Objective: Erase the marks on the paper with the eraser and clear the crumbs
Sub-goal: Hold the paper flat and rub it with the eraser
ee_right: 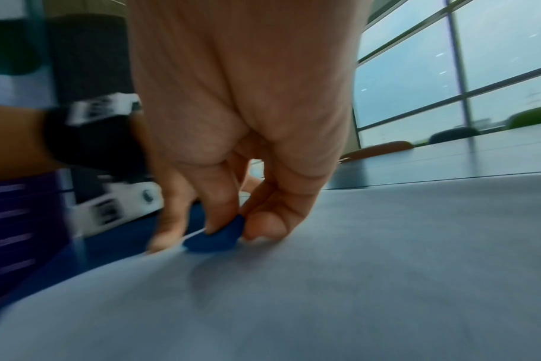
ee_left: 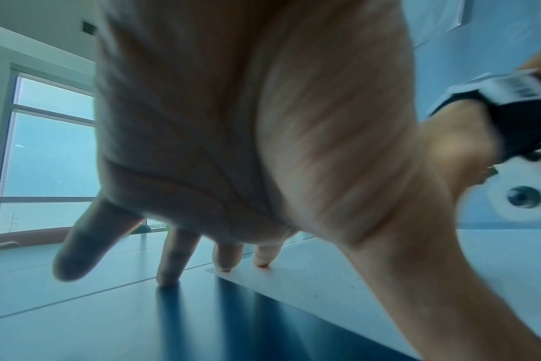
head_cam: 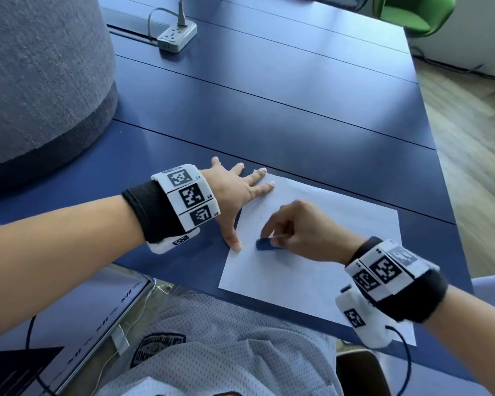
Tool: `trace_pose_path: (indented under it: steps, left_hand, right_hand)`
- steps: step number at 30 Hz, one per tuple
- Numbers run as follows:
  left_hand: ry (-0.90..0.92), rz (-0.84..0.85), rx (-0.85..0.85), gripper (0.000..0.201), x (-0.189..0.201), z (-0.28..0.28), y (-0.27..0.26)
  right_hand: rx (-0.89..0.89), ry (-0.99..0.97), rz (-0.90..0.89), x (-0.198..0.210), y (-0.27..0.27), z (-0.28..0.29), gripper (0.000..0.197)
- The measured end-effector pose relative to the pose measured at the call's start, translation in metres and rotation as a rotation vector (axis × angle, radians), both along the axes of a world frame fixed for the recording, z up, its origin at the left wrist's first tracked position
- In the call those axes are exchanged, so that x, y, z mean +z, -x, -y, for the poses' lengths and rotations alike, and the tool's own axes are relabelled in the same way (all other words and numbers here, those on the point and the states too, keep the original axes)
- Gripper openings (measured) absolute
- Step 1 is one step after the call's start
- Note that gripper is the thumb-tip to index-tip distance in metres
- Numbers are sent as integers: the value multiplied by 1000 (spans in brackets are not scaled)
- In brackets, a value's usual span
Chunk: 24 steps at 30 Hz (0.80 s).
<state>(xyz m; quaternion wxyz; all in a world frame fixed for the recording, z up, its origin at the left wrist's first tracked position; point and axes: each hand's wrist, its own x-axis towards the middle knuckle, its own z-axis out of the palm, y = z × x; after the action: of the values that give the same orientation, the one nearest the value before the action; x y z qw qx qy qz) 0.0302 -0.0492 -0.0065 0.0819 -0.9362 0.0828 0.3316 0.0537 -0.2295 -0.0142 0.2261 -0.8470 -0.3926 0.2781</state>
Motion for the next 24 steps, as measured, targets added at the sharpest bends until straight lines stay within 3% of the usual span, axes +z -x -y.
trace_pose_path:
  steps: [5,11,15,20,24]
  left_hand:
    - [1,18,-3,146,-2,-3,0]
    - [13,29,-22,147,-4,-5,1]
    - [45,22,-9,148,-3,-7,0]
    - [91,13,-4,148,-5,-12,1]
    - [99,10,-9,148,-5,-13,0]
  right_hand:
    - [-333,-59,58,-2,-52,-13,17]
    - [-232,-48,-68,-6,-31,-11,21]
    - [-443,-109,44,-6,-53,-15,21]
    - [-349,-65,-26,-9,-32,-12,22]
    - [-553,-107,45,-8,-54,-7,21]
